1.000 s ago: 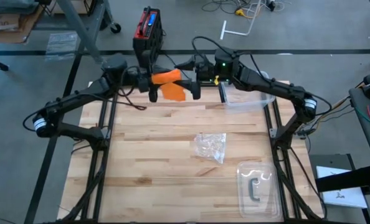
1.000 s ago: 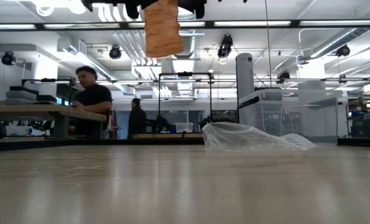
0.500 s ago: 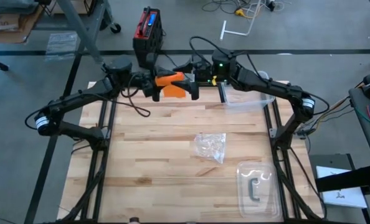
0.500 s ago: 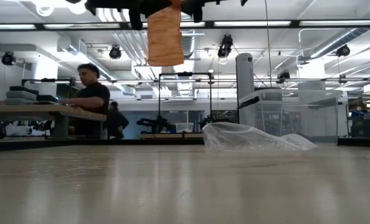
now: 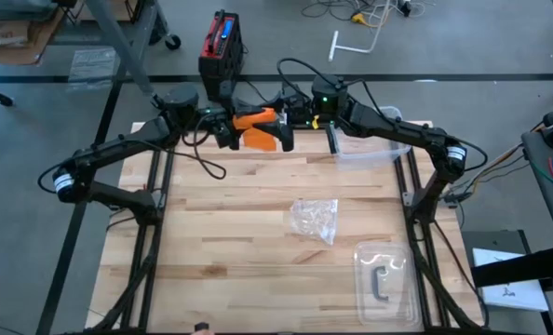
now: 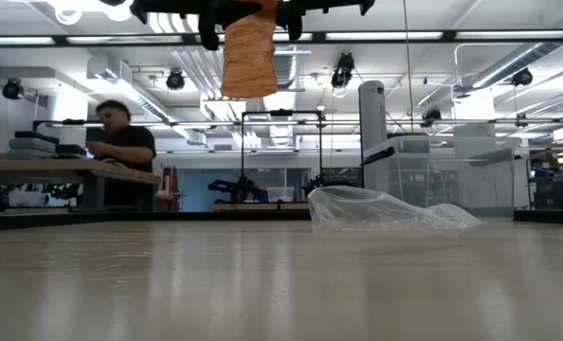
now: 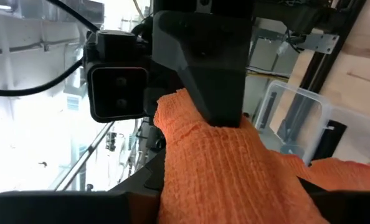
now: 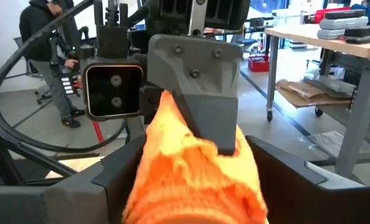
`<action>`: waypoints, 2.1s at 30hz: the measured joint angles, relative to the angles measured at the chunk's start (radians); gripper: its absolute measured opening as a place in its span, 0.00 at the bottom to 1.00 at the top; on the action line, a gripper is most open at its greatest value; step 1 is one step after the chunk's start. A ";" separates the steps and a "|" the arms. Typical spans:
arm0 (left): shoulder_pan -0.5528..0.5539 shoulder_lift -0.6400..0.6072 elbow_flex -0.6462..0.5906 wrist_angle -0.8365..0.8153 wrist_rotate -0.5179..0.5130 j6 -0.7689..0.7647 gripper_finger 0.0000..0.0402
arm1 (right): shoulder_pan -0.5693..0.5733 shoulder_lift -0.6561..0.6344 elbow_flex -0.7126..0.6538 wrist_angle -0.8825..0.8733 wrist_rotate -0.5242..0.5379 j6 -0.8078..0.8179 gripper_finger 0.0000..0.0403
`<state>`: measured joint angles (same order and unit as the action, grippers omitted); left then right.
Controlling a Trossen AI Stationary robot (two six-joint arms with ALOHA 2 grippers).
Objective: Roll bandage
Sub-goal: Roll the orange bandage
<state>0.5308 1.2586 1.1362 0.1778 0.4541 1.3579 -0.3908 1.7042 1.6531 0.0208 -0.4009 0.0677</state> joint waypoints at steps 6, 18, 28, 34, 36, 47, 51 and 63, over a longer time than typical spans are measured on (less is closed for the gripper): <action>-0.003 0.019 0.000 0.033 -0.002 0.046 0.29 | 0.000 0.000 0.000 -0.006 -0.001 0.000 0.51; -0.009 0.037 0.000 0.063 -0.004 -0.045 0.39 | -0.001 0.000 -0.001 -0.008 -0.002 -0.002 0.34; -0.012 0.020 0.000 0.046 -0.055 -0.737 0.63 | 0.000 -0.018 -0.001 0.006 0.012 -0.170 0.31; -0.009 -0.027 0.000 -0.052 -0.026 -0.996 0.69 | 0.002 -0.029 0.000 0.019 0.057 -0.385 0.28; -0.008 -0.046 0.000 -0.082 -0.018 -1.041 0.69 | 0.003 -0.029 0.000 0.014 0.060 -0.452 0.28; 0.084 -0.110 0.000 -0.075 0.183 -1.456 0.60 | 0.039 -0.029 0.000 0.015 0.135 -0.891 0.27; 0.106 -0.100 0.001 -0.066 0.196 -1.534 0.59 | 0.056 -0.025 0.000 0.019 0.151 -1.063 0.27; 0.115 -0.089 0.001 -0.013 0.270 -1.650 0.68 | 0.064 -0.025 0.001 0.014 0.143 -1.289 0.27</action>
<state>0.6460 1.1692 1.1370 0.1652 0.7246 -0.2924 -0.3268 1.6794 1.6543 0.0352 -0.2584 -1.2217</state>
